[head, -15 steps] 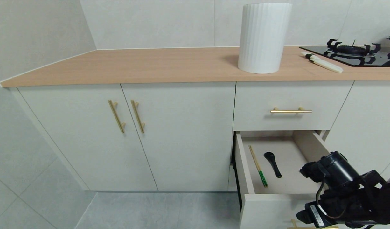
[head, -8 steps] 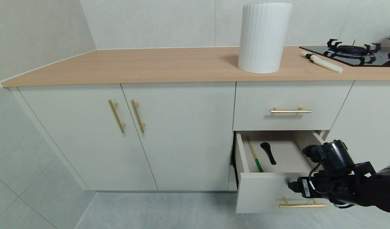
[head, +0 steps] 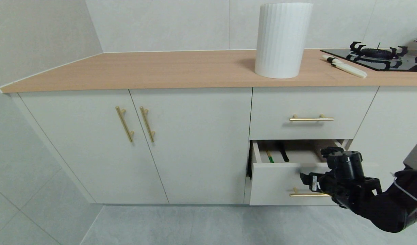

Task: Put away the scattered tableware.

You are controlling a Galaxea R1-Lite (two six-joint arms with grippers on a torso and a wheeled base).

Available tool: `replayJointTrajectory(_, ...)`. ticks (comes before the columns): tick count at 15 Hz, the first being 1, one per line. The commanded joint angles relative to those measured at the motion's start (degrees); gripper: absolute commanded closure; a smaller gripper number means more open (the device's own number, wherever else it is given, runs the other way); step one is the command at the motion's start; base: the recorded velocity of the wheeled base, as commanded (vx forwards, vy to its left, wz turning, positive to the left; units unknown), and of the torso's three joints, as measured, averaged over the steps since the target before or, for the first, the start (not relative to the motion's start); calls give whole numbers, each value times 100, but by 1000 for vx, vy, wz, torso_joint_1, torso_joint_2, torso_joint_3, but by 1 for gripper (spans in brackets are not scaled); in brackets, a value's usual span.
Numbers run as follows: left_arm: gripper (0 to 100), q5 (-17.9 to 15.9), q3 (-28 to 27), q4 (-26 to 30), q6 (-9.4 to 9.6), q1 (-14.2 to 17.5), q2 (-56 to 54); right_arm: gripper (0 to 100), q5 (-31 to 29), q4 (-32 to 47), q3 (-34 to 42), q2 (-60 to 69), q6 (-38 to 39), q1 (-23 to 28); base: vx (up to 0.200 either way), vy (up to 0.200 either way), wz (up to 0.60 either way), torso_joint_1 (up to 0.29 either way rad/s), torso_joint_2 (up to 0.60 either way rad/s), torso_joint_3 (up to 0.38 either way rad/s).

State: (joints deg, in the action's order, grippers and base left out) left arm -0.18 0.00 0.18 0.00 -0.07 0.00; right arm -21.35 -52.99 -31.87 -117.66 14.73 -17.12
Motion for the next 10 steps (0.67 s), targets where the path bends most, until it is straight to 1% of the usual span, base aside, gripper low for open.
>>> replayJointTrajectory(1, 0, 1, 0, -1, 0, -1, 0, 0, -10, -449, -65, -653, 22, 77, 0, 0, 0, 0, 0, 0)
replayJointTrajectory(3, 0, 1, 0, -1, 0, -1, 0, 0, -1, -748, -285, -951, -5, 138, 0, 0, 0, 0, 0, 0)
replayJointTrajectory(6, 0, 1, 0, -1, 0, -1, 0, 0, -1, -783, -1015, -1356, -5, 349, 0, 0, 0, 0, 0, 0)
replayJointTrajectory(10, 0, 1, 0, -1, 0, -1, 0, 0, 8, -792, -1480, -1540, 109, 595, 0, 0, 0, 0, 0, 0)
